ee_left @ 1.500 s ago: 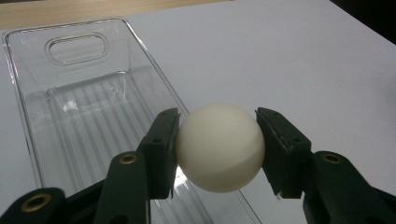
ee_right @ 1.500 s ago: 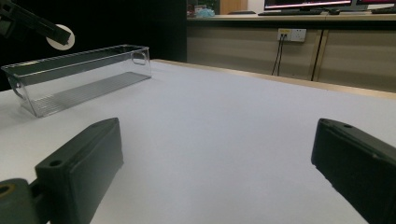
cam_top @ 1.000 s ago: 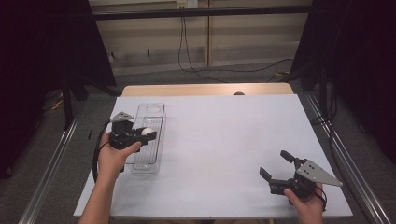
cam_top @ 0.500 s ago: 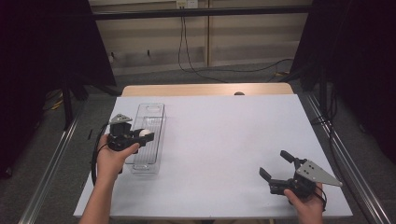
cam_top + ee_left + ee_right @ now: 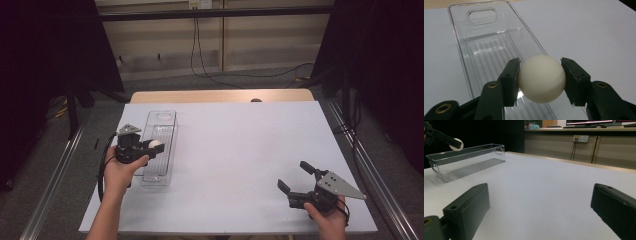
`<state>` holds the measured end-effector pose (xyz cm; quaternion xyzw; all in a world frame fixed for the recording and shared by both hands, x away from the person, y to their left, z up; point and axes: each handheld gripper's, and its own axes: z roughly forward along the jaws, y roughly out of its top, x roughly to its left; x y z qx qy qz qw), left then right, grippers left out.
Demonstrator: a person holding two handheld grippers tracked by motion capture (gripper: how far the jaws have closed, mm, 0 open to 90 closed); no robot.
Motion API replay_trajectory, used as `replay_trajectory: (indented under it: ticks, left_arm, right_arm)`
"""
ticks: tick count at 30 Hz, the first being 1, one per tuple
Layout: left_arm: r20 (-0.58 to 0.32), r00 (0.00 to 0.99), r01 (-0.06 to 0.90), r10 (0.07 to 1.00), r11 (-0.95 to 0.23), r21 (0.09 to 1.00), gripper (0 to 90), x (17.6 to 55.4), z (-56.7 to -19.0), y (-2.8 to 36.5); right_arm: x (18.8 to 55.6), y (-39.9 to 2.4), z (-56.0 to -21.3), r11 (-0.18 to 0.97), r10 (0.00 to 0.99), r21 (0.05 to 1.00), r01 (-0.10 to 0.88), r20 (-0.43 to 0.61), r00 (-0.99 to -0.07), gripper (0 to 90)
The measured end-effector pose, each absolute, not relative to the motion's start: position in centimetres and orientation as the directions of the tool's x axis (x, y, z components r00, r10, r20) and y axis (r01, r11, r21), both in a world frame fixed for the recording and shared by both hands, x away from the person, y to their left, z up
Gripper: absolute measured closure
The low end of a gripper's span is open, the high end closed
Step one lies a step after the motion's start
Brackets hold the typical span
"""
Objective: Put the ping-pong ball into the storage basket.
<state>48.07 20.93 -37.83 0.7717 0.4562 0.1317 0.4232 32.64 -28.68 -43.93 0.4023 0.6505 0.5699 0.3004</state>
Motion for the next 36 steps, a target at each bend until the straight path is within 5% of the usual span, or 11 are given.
replay_trajectory:
  ticks: [36]
  left_arm:
    - [-0.175,0.547,0.596,0.819,-0.233,0.768,51.0,47.7,-39.1,21.0]
  right_arm:
    - [32.6,-28.6,-43.9,0.025,0.866,0.983,0.183,0.071,-0.496,1.8]
